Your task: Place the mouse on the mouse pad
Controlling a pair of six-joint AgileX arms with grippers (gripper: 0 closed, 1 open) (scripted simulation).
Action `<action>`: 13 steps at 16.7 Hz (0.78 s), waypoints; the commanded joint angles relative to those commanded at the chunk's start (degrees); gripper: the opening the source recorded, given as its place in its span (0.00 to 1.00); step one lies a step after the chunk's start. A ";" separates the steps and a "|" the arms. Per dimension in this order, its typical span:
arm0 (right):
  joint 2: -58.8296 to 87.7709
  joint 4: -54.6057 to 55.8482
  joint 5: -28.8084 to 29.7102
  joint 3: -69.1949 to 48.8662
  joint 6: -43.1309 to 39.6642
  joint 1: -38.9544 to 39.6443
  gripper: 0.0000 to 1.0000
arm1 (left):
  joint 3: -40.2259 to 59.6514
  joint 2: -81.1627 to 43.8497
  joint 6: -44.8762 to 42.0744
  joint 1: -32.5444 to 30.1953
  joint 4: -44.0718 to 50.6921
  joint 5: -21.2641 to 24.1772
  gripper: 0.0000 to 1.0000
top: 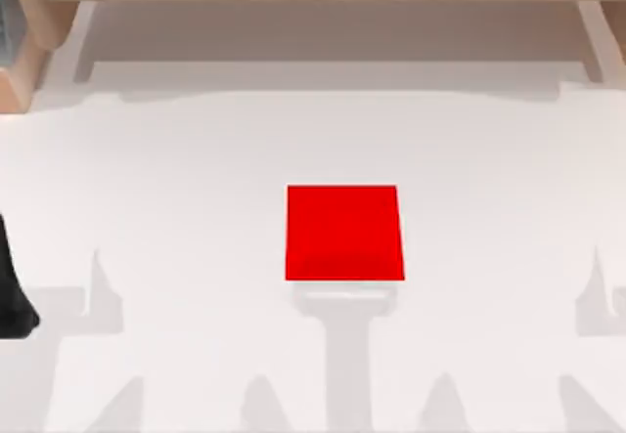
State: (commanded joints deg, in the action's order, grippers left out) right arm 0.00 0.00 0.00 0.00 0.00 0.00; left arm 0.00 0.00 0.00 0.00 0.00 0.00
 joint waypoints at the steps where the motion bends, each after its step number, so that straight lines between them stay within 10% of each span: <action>1: 0.00 0.00 0.00 0.00 0.00 0.00 1.00 | 0.00 0.00 0.00 0.00 0.00 0.00 1.00; 13: 33.04 -19.51 -0.25 -33.65 -3.61 -2.75 1.00 | 0.00 0.00 0.00 0.00 0.00 0.00 1.00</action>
State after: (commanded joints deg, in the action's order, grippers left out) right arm 33.04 -19.51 -0.25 -33.65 -3.61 -2.75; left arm 0.00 0.00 0.00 0.00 0.00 0.00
